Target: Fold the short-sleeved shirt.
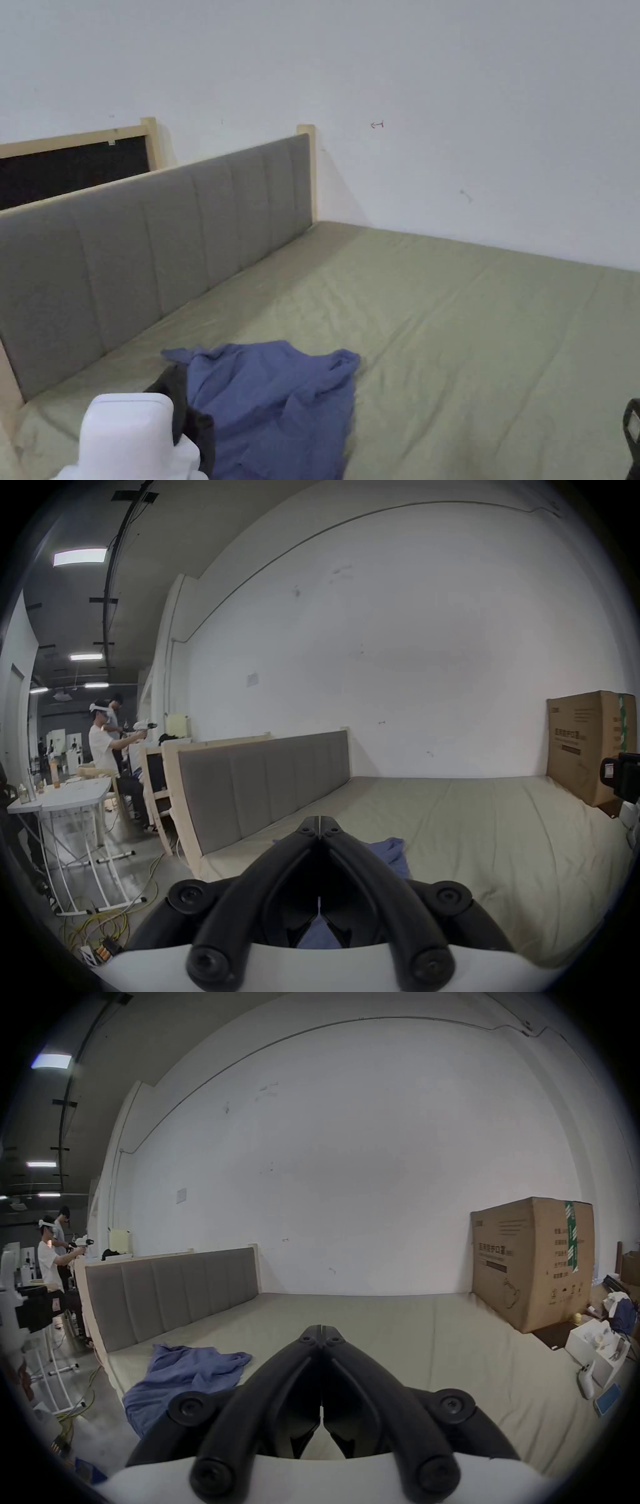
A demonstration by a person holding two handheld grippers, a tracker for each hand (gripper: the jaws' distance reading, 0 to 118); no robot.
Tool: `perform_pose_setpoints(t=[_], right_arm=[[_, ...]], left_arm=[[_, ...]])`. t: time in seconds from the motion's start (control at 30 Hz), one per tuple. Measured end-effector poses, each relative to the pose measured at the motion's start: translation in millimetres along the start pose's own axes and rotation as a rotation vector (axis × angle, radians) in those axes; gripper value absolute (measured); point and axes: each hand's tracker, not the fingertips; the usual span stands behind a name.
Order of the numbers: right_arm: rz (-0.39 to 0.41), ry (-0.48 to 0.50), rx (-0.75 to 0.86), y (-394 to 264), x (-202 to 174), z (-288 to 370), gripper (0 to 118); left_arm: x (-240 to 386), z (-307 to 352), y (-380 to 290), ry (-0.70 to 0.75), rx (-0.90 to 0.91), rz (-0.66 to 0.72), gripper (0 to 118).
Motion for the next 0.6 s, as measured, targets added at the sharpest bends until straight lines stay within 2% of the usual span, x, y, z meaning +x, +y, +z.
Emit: perform_pose_setpoints(t=[0.13,0.2,0.3,0.37,0.4,0.43,0.47,0.5,0.53,0.6], right_arm=[[0.056,0.005,-0.007,-0.1,7.3,0.2,0],[0.093,-0.009,-0.021,-1.5,16.3,1.7,0],[0.119,-0.031,-0.050,-4.1,29.6,2.3,0],[0.122,-0.043,-0.083,-8.0,37.8,-0.5,0],[0.119,-0.048,-0.097,-10.4,41.1,-2.4,0],[0.108,-0.056,-0.116,-12.8,44.8,-4.8,0],[0.095,-0.068,-0.135,-16.3,48.2,-8.0,0],[0.086,-0.081,-0.152,-19.9,51.0,-11.5,0],[0.080,-0.094,-0.172,-23.7,53.7,-16.1,0],[0.064,-0.118,-0.219,-29.6,58.3,-26.3,0]], left_arm=[[-3.9,-35.7,10.9,-0.032,0.001,0.137,0],[-1.0,-82.9,23.1,-0.078,-0.118,0.161,0],[0.5,-193.1,11.3,-0.200,-0.433,0.163,0],[8.8,-261.5,-21.0,-0.311,-0.746,0.139,1],[12.0,-285.8,-38.0,-0.324,-0.842,0.117,13],[15.4,-306.4,-56.7,-0.302,-0.900,0.096,35],[25.7,-311.4,-73.0,-0.264,-0.951,0.041,63],[30.5,-326.1,-86.3,-0.238,-0.965,-0.009,100],[34.6,-340.0,-99.0,-0.233,-0.974,-0.049,114],[45.2,-354.6,-119.5,-0.219,-0.935,-0.079,117]])
